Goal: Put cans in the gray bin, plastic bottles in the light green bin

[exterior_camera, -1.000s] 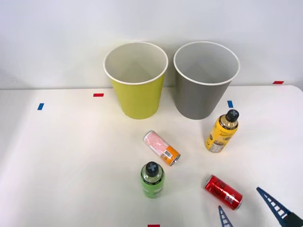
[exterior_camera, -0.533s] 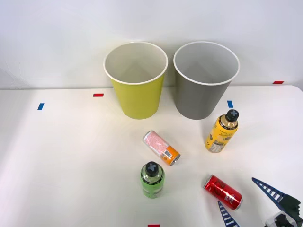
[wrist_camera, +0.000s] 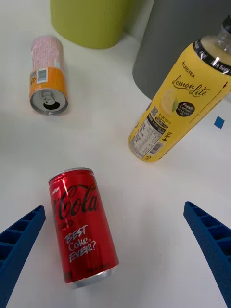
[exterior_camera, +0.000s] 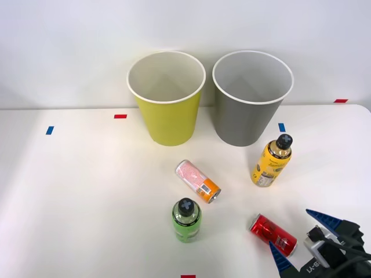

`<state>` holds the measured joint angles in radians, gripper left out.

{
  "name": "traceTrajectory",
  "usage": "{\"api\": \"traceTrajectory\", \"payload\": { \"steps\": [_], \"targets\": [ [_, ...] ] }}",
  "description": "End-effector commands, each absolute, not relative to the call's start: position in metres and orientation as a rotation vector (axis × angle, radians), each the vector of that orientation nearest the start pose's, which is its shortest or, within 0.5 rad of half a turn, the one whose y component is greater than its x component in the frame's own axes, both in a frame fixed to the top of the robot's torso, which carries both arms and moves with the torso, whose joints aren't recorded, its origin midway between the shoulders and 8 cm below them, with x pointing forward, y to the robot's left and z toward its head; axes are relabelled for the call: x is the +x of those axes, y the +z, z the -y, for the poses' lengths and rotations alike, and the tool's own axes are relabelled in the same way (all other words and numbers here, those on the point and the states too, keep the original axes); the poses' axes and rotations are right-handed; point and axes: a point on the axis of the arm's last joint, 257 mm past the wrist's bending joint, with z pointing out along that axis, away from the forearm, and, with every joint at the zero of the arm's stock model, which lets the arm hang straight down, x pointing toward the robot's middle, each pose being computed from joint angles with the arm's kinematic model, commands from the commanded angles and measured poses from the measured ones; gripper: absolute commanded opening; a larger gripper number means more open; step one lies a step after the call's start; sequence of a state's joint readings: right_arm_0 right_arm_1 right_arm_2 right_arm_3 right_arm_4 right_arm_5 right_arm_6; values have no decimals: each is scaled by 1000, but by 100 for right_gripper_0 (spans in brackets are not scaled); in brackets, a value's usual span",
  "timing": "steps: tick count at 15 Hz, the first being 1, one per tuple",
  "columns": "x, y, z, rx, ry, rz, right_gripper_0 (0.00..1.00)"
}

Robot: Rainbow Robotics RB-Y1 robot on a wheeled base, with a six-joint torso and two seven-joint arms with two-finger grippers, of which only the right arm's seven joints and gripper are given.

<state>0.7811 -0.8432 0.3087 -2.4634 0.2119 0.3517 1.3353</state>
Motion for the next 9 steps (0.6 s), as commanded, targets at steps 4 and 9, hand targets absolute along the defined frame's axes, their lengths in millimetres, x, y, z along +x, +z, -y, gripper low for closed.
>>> {"api": "traceTrajectory", "payload": {
  "steps": [4, 9],
  "targets": [
    [292, -263, 207, -855, -156, -2032, 100],
    [292, -275, 194, -927, -125, -2109, 100]
  ]
}}
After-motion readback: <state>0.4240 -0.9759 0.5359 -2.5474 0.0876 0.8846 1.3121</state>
